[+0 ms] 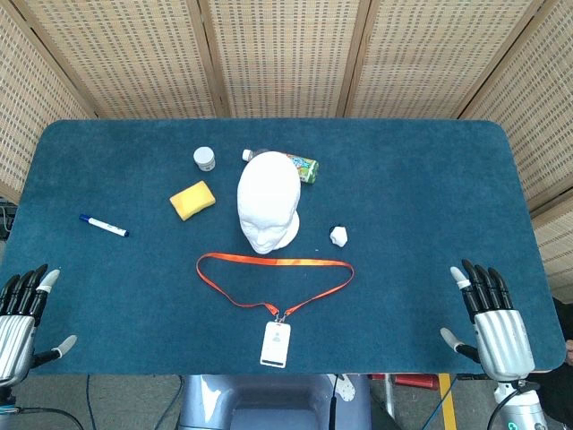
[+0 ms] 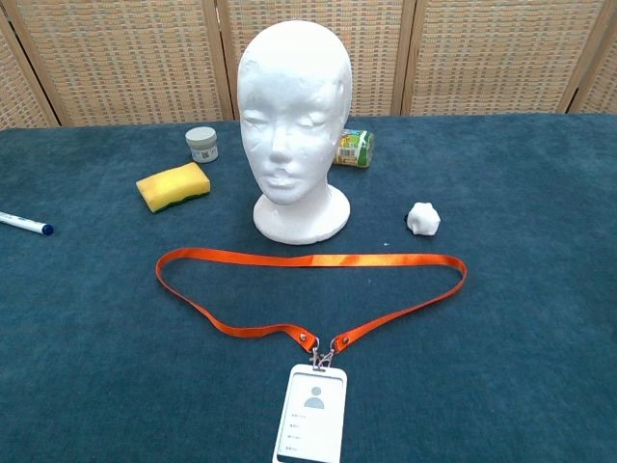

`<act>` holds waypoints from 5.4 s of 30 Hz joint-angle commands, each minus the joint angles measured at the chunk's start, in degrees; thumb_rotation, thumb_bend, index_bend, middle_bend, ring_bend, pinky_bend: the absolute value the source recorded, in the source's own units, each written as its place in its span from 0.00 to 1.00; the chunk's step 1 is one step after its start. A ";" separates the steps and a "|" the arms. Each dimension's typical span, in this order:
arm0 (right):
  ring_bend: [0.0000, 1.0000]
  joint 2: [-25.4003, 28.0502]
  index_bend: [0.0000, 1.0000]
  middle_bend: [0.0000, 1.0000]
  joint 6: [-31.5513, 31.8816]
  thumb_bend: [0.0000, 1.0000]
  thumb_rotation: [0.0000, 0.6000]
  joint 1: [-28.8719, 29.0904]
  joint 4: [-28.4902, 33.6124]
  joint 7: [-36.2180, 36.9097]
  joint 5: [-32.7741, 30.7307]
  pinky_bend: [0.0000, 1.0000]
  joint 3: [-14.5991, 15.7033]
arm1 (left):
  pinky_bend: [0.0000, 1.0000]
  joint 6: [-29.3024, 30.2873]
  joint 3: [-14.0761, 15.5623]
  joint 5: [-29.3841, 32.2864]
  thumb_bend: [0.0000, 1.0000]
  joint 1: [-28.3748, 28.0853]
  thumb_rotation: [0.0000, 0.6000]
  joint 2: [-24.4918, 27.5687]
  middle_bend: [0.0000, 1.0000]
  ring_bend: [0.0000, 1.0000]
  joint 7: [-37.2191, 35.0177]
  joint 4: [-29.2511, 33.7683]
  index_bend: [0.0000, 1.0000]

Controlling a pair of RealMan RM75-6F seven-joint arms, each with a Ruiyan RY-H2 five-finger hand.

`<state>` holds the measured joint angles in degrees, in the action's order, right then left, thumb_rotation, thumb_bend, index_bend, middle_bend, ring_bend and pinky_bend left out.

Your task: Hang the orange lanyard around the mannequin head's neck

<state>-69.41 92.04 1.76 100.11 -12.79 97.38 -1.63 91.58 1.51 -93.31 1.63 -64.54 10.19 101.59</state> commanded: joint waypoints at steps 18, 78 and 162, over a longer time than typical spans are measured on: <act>0.00 -1.72 0.28 0.00 -14.79 0.06 1.00 10.19 -0.26 1.98 -6.36 0.00 -5.52 | 0.00 -0.68 -0.56 0.69 0.00 -0.38 1.00 -1.20 0.00 0.00 2.67 0.30 0.00; 0.00 -36.17 0.58 0.00 -31.32 0.42 1.00 37.83 -27.79 -27.65 -48.09 0.00 -12.75 | 0.00 -5.30 -2.89 8.51 0.00 -3.03 1.00 -2.42 0.00 0.00 4.51 -0.27 0.00; 0.00 -30.16 0.71 0.01 -31.27 0.48 1.00 37.14 -23.72 -16.66 -39.43 0.00 -11.24 | 0.00 -40.13 -14.73 39.80 0.38 -45.88 1.00 -40.81 0.00 0.00 21.41 -35.27 0.59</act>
<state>-99.59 60.77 38.90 76.37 -29.47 57.93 -12.86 51.45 -13.24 -53.52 -44.23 -105.33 31.58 66.33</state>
